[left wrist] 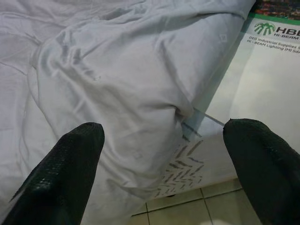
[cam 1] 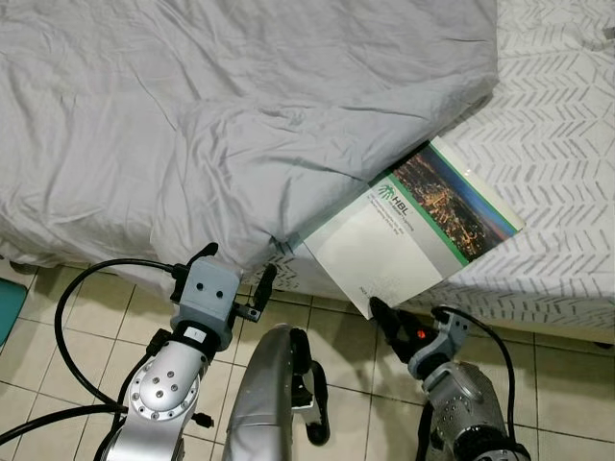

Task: Clean up the room

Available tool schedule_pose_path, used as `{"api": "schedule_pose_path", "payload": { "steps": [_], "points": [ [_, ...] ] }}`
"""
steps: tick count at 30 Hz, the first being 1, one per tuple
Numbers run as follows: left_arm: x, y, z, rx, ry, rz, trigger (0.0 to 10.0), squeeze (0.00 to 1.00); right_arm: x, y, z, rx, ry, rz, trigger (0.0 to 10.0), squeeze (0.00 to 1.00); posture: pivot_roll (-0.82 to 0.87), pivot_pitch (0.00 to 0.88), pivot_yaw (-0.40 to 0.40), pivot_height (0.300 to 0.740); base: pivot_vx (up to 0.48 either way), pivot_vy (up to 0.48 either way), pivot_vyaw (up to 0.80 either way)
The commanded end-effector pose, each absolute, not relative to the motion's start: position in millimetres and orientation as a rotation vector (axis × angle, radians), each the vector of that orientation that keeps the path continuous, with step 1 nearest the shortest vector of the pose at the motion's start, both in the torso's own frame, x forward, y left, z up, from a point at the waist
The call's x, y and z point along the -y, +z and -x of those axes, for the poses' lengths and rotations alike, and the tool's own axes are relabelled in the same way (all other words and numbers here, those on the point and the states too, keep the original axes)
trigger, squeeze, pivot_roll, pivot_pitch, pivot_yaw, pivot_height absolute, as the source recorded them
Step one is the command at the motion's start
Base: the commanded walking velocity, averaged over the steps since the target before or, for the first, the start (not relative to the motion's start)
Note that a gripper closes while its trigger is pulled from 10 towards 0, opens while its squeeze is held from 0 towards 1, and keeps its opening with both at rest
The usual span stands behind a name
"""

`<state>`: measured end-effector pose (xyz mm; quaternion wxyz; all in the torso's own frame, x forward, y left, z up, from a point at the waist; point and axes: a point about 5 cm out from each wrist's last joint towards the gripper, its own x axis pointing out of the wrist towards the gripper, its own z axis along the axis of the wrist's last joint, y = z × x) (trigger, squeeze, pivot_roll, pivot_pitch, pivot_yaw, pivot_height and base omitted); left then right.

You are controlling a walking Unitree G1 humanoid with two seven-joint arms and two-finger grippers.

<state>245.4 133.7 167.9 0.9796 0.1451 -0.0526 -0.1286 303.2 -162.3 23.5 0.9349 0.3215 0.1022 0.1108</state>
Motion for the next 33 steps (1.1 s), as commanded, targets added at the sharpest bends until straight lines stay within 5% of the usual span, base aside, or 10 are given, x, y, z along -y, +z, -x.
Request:
{"api": "schedule_pose_path", "payload": {
  "steps": [1, 19, 20, 28, 33],
  "points": [
    [-138, 164, -242, 0.088, -0.247, -0.302, 10.0, 0.00, 157, 15, -297, -0.236, 0.203, -0.699, 10.0, 0.00, 0.27, 0.492, 0.191, 0.614, 0.000, 0.000, 0.00],
    [-134, 164, -243, 0.095, -0.257, -0.291, 10.0, 0.00, 137, 39, -324, -0.166, 0.150, -0.845, 10.0, 0.00, 0.28, 0.494, 0.197, 0.614, 0.000, 0.000, 0.00],
    [-133, 164, -244, 0.095, -0.258, -0.290, 10.0, 0.00, 136, 39, -325, -0.169, 0.149, -0.858, 0.0, 0.00, 0.27, 0.492, 0.194, 0.614, 0.000, 0.000, 0.00],
    [-131, 161, -246, 0.083, -0.256, -0.264, 10.0, 0.00, 134, 39, -326, -0.180, 0.141, -0.892, 0.0, 0.00, 0.25, 0.484, 0.179, 0.614, 0.000, 0.000, 0.00],
    [-128, 134, -244, -0.027, -0.315, -0.105, 10.0, 0.00, 138, 37, -326, -0.190, 0.123, -0.896, 0.0, 0.00, 0.24, 0.483, 0.171, 0.614, 0.000, 0.000, 0.00]
  ]
}}
